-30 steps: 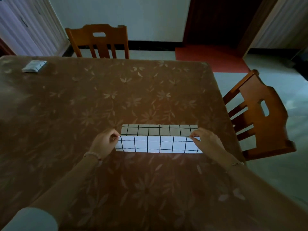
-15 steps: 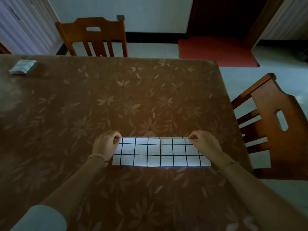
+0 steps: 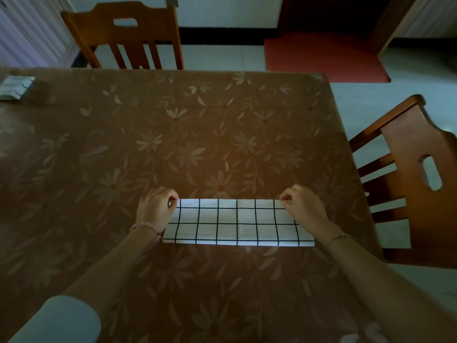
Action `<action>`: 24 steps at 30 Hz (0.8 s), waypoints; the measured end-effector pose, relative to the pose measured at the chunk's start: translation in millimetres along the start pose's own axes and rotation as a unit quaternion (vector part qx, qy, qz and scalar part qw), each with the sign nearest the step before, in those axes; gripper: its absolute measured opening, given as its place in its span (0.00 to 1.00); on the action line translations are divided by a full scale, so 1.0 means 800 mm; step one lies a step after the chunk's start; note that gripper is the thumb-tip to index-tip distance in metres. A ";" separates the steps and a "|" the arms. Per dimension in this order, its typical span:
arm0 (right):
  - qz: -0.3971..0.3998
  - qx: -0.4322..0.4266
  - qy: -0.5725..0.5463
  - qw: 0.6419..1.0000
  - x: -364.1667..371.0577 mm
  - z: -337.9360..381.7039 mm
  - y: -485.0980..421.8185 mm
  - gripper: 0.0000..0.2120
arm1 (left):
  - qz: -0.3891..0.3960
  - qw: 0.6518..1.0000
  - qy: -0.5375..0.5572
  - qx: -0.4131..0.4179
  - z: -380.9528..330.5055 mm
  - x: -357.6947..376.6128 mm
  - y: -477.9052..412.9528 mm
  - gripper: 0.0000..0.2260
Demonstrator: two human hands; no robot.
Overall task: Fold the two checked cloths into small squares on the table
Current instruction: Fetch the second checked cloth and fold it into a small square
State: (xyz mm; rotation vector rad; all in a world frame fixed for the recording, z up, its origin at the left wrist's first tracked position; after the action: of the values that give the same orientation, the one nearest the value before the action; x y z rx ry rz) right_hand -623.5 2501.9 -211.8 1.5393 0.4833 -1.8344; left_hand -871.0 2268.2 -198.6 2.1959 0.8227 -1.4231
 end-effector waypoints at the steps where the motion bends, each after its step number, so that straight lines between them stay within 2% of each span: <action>1: -0.005 0.000 0.005 1.000 -0.001 0.000 0.000 0.03 | -0.003 1.000 -0.002 -0.002 0.000 0.000 0.000 0.03; 5: -0.035 -0.001 0.035 0.999 -0.002 -0.004 0.002 0.05 | -0.014 1.000 -0.018 -0.014 -0.001 0.004 0.002 0.03; 10: -0.064 0.014 0.054 0.996 -0.003 -0.011 0.008 0.12 | -0.022 0.997 -0.063 -0.025 0.000 0.007 0.010 0.11; 14: -0.164 0.015 -0.001 0.986 -0.038 0.008 0.031 0.11 | -0.079 0.994 -0.074 0.029 -0.047 -0.010 0.034 0.13; 17: -0.232 -0.033 -0.062 0.970 -0.047 0.053 0.081 0.10 | -0.047 0.992 -0.055 0.103 -0.101 0.021 0.071 0.19; 21: -0.197 -0.081 -0.060 0.975 0.012 0.110 0.146 0.15 | 0.013 0.982 -0.020 0.189 -0.153 0.086 0.129 0.26; 24: -0.155 -0.089 -0.016 0.984 0.052 0.127 0.170 0.21 | 0.049 0.981 -0.032 0.184 -0.162 0.113 0.149 0.24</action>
State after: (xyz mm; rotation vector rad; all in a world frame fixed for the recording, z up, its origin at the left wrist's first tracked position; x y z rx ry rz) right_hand -602.8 2328.5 -209.0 1.3717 0.8893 -1.9817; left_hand -675.4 2281.4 -227.3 2.4006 0.4466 -1.6960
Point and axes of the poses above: each hand's wrist, its own y-axis away from the middle knuckle, its own x-axis out of the palm, z = x × y, the point moved 10 cm from there along -y, towards the middle knuckle, and after that the axes turned 5 degrees about y, right-handed, at the moved point
